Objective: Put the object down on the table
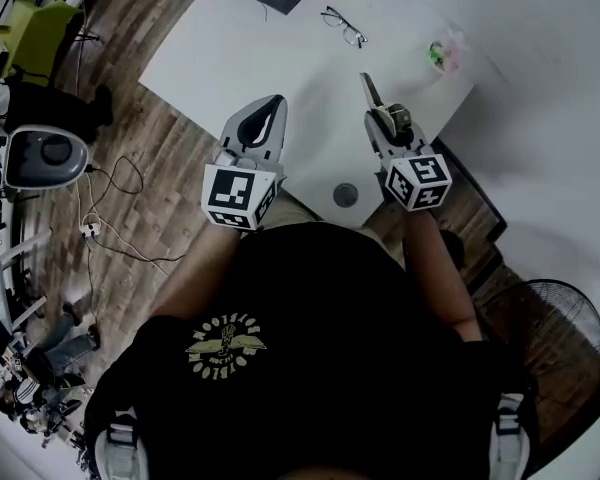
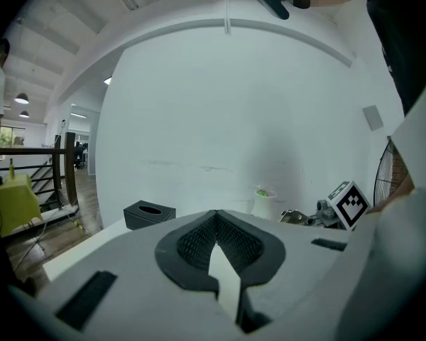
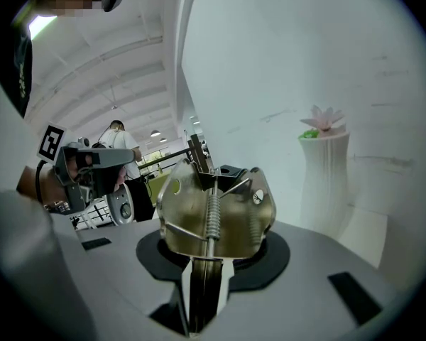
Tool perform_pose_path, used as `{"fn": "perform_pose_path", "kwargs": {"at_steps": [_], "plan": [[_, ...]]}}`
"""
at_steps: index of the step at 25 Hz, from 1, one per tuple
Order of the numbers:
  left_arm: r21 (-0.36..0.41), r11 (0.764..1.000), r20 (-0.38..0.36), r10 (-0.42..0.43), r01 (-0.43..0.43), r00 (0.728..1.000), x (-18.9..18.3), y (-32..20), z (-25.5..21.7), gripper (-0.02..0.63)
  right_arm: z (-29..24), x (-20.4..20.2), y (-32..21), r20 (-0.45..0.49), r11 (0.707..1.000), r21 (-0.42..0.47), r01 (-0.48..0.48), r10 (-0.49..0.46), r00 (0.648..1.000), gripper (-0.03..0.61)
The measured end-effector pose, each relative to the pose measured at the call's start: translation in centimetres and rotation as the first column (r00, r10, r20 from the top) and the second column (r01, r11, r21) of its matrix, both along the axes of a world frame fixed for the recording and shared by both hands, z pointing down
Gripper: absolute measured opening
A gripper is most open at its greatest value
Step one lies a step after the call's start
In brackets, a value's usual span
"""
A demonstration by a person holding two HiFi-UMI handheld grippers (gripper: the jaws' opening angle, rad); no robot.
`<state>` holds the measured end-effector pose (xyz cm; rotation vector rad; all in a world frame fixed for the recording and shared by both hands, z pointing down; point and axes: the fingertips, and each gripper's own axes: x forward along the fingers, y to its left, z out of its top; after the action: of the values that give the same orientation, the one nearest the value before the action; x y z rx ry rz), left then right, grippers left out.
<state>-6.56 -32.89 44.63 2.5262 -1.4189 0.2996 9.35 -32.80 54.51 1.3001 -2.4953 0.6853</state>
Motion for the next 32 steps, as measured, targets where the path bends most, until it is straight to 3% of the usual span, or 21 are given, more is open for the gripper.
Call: {"fn": "perform_pose_path", "kwargs": {"at_steps": [14, 32], "plan": [[-0.042, 0.999, 0.006, 0.010, -0.010, 1.000, 0.7, 0.1, 1.5, 0.006, 7.3, 0.6, 0.0, 0.012, 0.991, -0.137, 0.002, -0.001, 1.000, 0.109], [-0.071, 0.997, 0.037, 0.037, -0.034, 0.999, 1.4, 0.1, 2.3, 0.006, 16.4, 0.7, 0.6, 0.010, 0.943, -0.334, -0.014, 0.018, 1.000, 0.110]]}}
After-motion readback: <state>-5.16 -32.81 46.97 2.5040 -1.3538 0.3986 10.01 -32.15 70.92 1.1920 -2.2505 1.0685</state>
